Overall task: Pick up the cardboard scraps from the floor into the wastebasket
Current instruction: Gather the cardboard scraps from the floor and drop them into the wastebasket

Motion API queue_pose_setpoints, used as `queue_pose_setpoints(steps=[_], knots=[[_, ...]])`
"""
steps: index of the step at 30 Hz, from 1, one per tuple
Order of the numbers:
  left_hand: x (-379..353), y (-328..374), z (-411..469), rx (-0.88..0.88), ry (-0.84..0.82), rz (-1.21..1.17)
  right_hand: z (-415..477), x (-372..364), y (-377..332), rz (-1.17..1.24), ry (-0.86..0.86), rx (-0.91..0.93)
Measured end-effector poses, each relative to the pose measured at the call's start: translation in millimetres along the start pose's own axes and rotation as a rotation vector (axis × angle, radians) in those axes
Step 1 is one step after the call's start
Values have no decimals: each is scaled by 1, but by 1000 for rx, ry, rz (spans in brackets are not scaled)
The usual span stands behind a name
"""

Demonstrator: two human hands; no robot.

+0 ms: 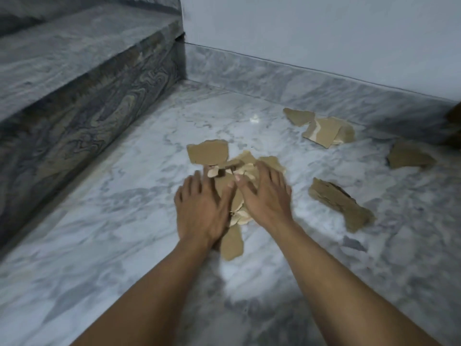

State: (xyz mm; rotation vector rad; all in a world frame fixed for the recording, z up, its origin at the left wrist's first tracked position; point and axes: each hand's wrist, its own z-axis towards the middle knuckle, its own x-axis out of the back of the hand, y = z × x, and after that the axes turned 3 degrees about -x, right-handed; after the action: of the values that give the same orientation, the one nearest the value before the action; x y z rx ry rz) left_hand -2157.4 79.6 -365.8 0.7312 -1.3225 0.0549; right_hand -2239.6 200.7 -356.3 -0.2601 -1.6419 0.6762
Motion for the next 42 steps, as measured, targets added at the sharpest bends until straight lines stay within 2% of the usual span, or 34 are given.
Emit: queue_pose_setpoints(steps=[2,7,9,12,16,19,21,27,31,37,40,42], knots=[[-1,1,-3,-4,32,-9,-12,-9,-16,81,35,-20],[7,15,-22,24,67,-294,-39,0,-31,477,-30,-268],[13,26,-27,97,73,-453,-50,5,-34,598,-7,-355],[17,38,-43,203,59,-650,-73,10,-32,631,14,-461],[21,65,-73,283,77,-918,-103,31,-12,726,112,-447],[27,92,-93,244,91,-998,-118,61,5,897,175,-470],[34,116,-106,188,84,-1057,-129,87,14,930,216,-439],[81,226,-133,31,-141,-1183,-160,223,35,783,322,-272],[105,336,-158,-128,-240,-1237,-194,341,66,592,485,-231],[126,494,-238,-331,-597,-1226,-274,493,148,301,735,-303],[120,544,-275,-409,-754,-1128,-307,530,196,295,811,-402],[108,566,-291,-459,-801,-1037,-325,541,221,312,809,-485]])
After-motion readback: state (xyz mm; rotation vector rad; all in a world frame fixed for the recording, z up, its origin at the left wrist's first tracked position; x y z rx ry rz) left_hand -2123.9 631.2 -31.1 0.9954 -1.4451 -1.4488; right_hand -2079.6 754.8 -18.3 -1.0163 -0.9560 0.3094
